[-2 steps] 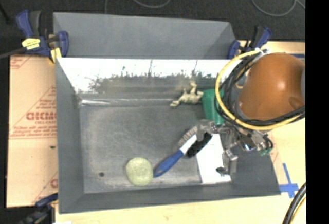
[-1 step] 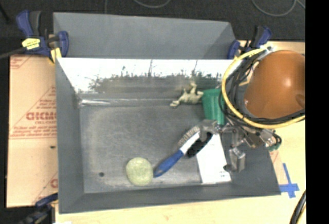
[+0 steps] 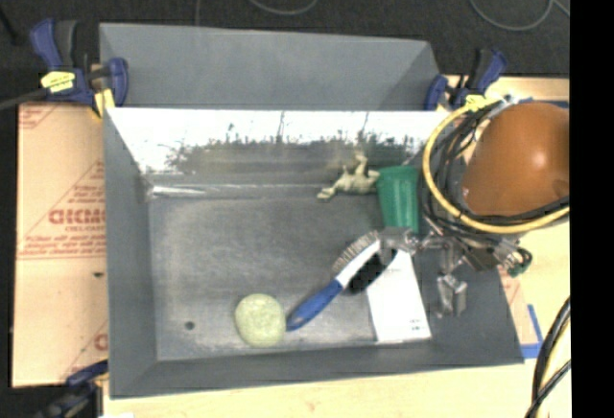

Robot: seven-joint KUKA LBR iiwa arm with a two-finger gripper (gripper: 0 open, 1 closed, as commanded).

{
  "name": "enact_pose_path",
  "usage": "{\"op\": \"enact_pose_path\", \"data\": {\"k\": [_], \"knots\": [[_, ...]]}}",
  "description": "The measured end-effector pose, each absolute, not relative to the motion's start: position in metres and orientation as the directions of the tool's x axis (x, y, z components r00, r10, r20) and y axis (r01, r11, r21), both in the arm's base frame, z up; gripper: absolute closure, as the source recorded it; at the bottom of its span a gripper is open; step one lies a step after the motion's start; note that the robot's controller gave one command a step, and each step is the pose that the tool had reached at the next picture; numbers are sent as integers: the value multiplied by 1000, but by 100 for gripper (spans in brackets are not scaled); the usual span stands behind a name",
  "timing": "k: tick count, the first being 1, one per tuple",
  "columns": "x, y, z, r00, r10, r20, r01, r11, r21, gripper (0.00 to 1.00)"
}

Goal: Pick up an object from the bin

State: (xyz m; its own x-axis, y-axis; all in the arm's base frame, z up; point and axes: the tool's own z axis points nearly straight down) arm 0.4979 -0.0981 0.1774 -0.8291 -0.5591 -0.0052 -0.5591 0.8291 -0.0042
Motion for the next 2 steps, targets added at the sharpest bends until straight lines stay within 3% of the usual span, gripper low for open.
{"op": "enact_pose_path", "data": {"k": [1,2], "knots": [[496,-81,175,-802,-598,1,-598,802,-1,0],[495,-59,169,-668,-744,-3,-744,668,-1,0]]}}
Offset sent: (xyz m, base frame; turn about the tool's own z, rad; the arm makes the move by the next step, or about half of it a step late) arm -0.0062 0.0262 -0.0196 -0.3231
